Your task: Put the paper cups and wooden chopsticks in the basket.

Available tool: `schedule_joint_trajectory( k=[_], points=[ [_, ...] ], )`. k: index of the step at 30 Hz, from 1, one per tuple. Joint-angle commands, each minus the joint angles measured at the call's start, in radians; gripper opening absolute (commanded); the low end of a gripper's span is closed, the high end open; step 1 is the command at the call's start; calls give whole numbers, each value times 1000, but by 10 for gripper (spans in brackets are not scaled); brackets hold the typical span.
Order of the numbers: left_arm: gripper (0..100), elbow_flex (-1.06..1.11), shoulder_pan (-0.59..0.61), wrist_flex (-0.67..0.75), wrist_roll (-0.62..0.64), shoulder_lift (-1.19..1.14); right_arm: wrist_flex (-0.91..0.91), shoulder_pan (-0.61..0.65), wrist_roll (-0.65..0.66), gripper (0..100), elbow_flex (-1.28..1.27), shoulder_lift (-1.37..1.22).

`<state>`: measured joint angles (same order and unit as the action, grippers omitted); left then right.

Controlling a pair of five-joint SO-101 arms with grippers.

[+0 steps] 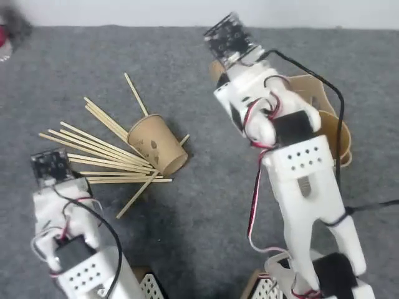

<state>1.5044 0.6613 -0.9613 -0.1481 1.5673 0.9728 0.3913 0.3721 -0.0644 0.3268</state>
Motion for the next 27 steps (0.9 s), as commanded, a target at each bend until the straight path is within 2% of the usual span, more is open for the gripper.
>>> schedule_joint_trajectory(
  k=[1, 6, 16, 22, 27],
  points=[
    [115, 136, 15, 29, 58, 150, -116, -21, -6, 6, -8, -25],
    [115, 153, 11, -58, 71, 264, -257, -30, -5, 6, -44, -143],
    [115, 165, 9, -32, 71, 252, -464, -81, -5, 6, -43, -375],
    [115, 179, -52, -35, 68, 252, -558, -128, -2, 6, -43, -472],
    [115, 179, -54, -37, 68, 252, -584, -124, 77, 6, -31, -564]
  ],
)
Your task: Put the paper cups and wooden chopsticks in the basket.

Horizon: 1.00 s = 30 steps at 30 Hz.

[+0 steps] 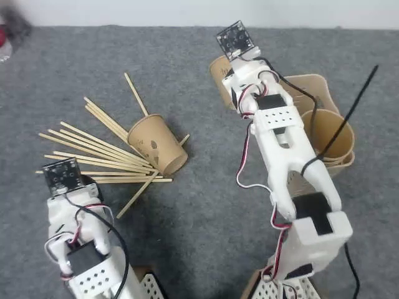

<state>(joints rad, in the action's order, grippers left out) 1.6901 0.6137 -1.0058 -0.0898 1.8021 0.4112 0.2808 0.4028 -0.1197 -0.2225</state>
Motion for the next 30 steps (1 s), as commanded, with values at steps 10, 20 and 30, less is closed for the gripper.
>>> schedule_joint_trajectory(
  k=[10, 20, 30],
  points=[
    [115, -7, -6, 8, 9, 17, -10, -54, 57, 6, 204, -236],
    [115, -7, -6, 12, 9, 17, 88, -13, 58, 6, 298, -286],
    [115, -7, -8, 12, 9, 17, 495, 54, 106, 6, 499, -266]
  ],
)
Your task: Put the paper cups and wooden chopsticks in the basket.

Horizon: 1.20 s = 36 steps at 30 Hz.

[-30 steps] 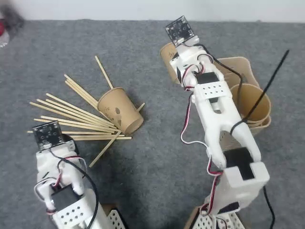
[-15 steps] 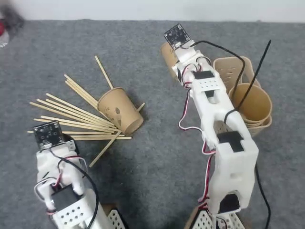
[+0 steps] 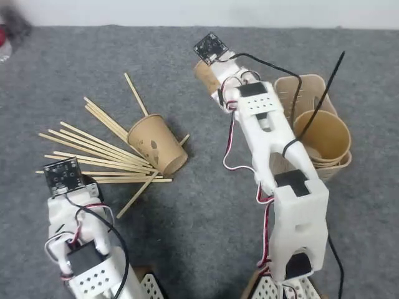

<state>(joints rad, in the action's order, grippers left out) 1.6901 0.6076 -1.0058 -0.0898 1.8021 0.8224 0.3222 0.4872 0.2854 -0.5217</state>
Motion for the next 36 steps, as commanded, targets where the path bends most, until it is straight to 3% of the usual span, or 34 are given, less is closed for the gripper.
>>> schedule_joint_trajectory(
  k=[1, 5, 8, 12, 18, 27, 36],
  points=[
    [115, -7, -2, 12, 9, 17, 110, 19, 23, 6, 106, 48],
    [115, -7, -2, 12, 9, 17, 113, 15, 23, 6, 120, 145],
    [115, -7, -2, 12, 9, 17, 1, -12, 23, 6, 112, 179],
    [115, -7, -2, 12, 9, 17, -166, -16, 26, 6, 109, 84],
    [115, -7, -2, 12, 9, 17, -191, 7, 157, 6, 109, -59],
    [115, -7, -2, 12, 9, 17, 48, 93, 164, 6, 114, -82],
    [115, -7, -2, 12, 9, 17, 398, 312, 164, 6, 114, 208]
  ],
)
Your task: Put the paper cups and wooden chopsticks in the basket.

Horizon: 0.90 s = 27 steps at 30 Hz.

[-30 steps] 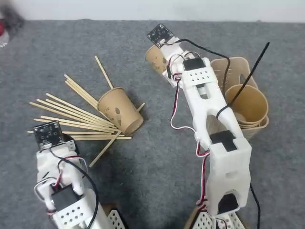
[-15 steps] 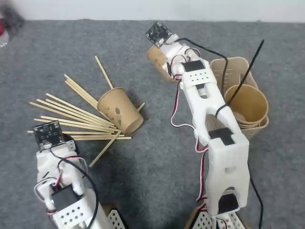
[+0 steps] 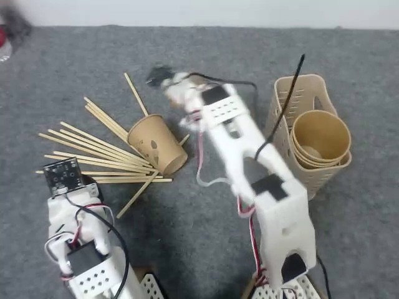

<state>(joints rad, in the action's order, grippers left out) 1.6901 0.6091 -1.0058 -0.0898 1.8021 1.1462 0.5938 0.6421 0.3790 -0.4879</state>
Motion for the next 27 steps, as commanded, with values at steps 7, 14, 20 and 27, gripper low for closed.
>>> schedule_joint_trajectory(
  k=[7, 14, 20, 27],
  points=[
    [115, -7, -21, 8, 9, 17, -58, -30, 11, 6, -14, 351],
    [115, -7, -44, 5, 9, 14, -361, -104, 11, 6, -138, 177],
    [115, -7, -44, 5, 9, 14, -453, -114, 81, 6, -137, 10],
    [115, -7, -46, 5, 9, 14, -306, -74, 115, 6, -137, -16]
  ],
)
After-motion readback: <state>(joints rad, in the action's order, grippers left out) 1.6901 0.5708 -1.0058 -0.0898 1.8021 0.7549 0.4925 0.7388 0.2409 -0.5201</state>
